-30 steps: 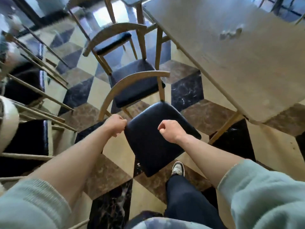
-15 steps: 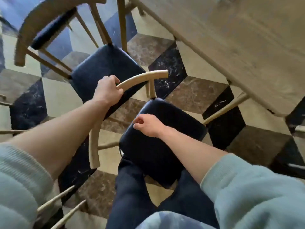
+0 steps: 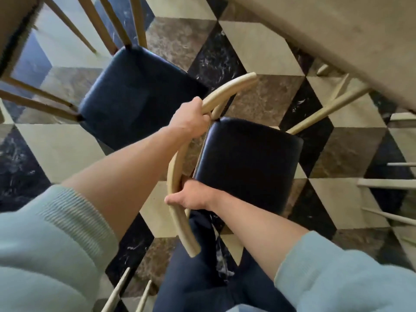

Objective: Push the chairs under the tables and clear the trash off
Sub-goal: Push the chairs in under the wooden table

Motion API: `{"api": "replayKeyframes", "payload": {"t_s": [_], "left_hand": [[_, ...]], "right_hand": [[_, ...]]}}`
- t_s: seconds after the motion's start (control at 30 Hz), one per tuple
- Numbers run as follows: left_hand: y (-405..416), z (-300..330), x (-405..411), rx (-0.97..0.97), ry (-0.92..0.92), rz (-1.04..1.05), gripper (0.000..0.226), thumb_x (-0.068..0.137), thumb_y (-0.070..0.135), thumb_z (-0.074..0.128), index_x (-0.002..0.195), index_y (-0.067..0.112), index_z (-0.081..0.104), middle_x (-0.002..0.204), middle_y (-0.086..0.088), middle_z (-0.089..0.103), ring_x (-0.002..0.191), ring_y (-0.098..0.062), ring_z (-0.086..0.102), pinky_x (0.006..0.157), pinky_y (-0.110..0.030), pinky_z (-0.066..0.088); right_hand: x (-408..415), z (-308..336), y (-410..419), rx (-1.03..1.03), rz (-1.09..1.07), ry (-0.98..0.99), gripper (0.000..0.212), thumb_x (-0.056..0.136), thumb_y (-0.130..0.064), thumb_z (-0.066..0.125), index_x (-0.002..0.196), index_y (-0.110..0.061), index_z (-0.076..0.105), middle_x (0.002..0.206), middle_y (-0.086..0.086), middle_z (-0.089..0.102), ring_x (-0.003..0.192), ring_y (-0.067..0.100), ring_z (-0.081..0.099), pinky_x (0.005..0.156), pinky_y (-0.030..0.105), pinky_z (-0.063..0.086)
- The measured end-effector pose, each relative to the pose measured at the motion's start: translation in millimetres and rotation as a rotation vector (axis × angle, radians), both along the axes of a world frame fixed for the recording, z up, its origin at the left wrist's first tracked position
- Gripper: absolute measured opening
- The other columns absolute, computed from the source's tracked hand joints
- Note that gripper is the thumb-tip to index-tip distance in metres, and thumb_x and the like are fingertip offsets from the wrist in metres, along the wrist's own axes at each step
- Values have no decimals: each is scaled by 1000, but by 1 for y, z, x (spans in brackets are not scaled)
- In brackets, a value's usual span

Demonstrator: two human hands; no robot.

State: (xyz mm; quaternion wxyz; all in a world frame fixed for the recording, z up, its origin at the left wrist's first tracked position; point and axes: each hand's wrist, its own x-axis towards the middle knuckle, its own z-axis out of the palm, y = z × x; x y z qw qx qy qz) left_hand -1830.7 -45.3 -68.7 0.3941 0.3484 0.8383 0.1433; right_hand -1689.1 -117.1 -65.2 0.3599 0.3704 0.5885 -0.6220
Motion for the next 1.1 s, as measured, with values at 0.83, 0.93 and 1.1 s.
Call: {"api": "replayKeyframes", "payload": {"t_s": [0.83, 0.93, 1.1], "left_hand": [[76, 4, 72, -20, -136, 1030, 46, 96, 36, 54, 133, 10, 47, 116, -10, 61, 98, -30, 63, 87, -43, 56], [100, 7, 77, -116, -143, 953, 52, 91, 40, 53, 132, 8, 53, 117, -14, 68, 95, -34, 69, 87, -46, 59], [140, 8, 103, -185, -175, 666, 61, 90, 52, 44, 122, 4, 62, 104, -16, 73, 89, -36, 73, 86, -50, 62]], "right_hand": [[133, 13, 212, 422, 399, 133, 40, 73, -35, 70, 112, -35, 62, 97, -7, 63, 87, 18, 63, 76, 41, 58], [154, 16, 257, 547, 422, 172, 31, 77, -34, 73, 107, -34, 63, 93, -9, 62, 84, 14, 60, 73, 38, 55], [205, 19, 325, 743, 411, 163, 14, 82, -33, 74, 92, -31, 64, 82, -10, 63, 76, 9, 61, 77, 40, 57]]}}
